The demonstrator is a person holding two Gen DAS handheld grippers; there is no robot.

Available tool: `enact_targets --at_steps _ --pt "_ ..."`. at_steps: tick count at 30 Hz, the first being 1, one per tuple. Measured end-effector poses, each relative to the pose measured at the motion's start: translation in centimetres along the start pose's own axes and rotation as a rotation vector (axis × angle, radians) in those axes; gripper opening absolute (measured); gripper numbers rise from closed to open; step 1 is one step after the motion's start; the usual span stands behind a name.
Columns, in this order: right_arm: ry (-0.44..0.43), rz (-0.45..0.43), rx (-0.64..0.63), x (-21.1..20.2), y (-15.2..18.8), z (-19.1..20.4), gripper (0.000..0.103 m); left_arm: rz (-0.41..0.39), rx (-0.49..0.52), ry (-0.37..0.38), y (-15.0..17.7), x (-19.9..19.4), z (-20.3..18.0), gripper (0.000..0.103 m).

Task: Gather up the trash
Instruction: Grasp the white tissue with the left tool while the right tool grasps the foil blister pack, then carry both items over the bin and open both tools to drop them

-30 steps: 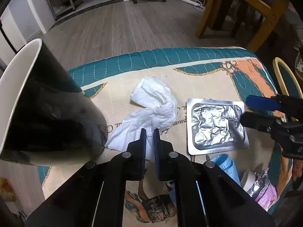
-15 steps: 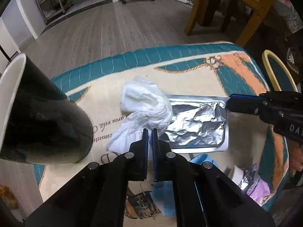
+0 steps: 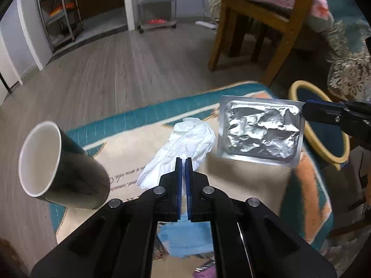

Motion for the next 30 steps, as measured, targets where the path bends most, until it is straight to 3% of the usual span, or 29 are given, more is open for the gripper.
enact_targets --at_steps 11,17,22,30 --pt "0.164 -0.174 0.097 -12.0 0.9 -2.3 0.001 -0.169 0.089 0.099 -4.3 -7.6 -8.5 0.002" --pt "0.257 -0.309 0.172 -20.1 3.4 -5.6 0.001 -0.288 0.254 0.098 -5.5 -12.1 -14.7 0.002" --pt "0.325 -0.306 0.243 -21.1 6.0 -10.3 0.001 -0.236 0.341 0.178 -5.0 -9.9 -19.6 0.002" --pt "0.401 -0.130 0.340 -15.1 7.4 -17.1 0.001 -0.080 0.421 0.197 -4.4 -2.2 -25.2 0.002"
Point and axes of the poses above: each gripper's, at about its wrist camera, not at the fingertips, and x roughly the way its jaws point, z to its left, y to its underside, the point moved 1 cm from there along x, roughly the way its jaws point, and after that the axes turned 6 degrees about z, right-handed, at the moved point
